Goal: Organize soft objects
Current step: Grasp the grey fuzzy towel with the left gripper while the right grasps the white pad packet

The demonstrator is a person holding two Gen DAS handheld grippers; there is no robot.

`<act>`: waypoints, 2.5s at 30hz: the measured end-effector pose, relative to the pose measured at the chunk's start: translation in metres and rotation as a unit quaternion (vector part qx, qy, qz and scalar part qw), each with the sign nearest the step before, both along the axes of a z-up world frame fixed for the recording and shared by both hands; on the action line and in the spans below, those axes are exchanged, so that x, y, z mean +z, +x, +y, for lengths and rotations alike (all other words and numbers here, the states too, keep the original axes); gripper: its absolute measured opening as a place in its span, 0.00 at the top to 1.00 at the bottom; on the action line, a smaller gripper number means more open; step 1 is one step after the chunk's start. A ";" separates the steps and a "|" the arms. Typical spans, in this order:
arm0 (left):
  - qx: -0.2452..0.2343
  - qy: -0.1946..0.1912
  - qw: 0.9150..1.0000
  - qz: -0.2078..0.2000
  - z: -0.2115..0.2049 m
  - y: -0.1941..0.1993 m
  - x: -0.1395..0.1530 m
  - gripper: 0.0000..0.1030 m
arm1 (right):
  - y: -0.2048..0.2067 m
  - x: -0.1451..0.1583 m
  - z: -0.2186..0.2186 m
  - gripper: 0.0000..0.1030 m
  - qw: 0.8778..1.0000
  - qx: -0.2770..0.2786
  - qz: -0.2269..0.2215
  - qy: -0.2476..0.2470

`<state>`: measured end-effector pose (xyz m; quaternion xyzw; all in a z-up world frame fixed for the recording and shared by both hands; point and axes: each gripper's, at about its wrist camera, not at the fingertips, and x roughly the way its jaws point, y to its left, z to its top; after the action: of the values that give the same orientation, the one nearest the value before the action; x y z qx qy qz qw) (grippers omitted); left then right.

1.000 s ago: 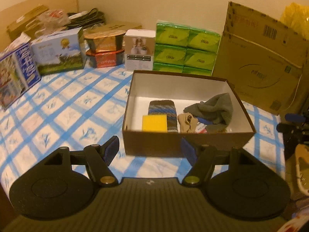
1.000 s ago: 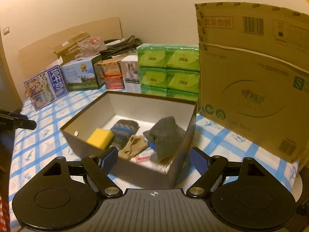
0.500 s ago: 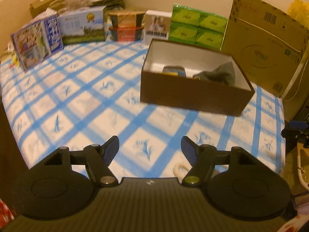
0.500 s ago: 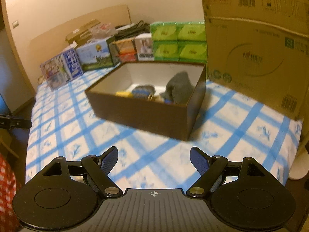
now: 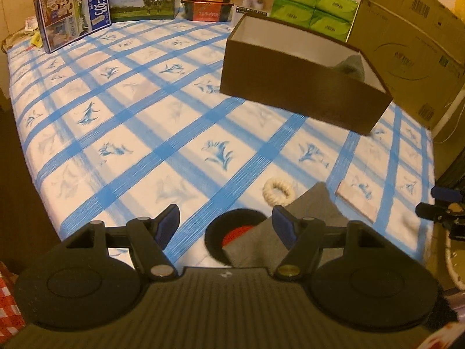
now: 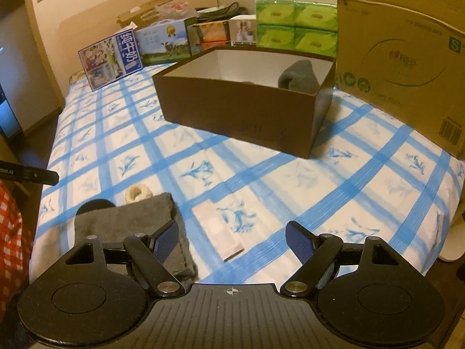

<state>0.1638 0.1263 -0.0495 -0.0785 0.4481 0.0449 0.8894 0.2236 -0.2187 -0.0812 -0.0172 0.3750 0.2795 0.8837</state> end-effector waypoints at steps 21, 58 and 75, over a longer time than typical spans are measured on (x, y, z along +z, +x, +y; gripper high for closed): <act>-0.062 0.014 0.997 0.034 -0.028 0.015 -0.050 0.34 | 0.006 -0.051 0.025 0.36 0.997 0.050 0.001 -0.060; -0.084 -0.014 0.996 0.041 -0.029 0.022 -0.079 0.40 | 0.000 -0.082 -0.003 0.70 0.996 -0.005 0.045 -0.076; -0.099 0.003 0.995 0.006 -0.046 0.007 -0.050 0.87 | -0.004 -0.080 -0.009 0.70 0.996 -0.027 0.053 -0.073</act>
<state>0.1709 0.0804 -0.0999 -0.0303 0.4589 -0.0417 0.8870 0.2198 -0.2281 -0.1616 -0.0565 0.4415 0.2279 0.8660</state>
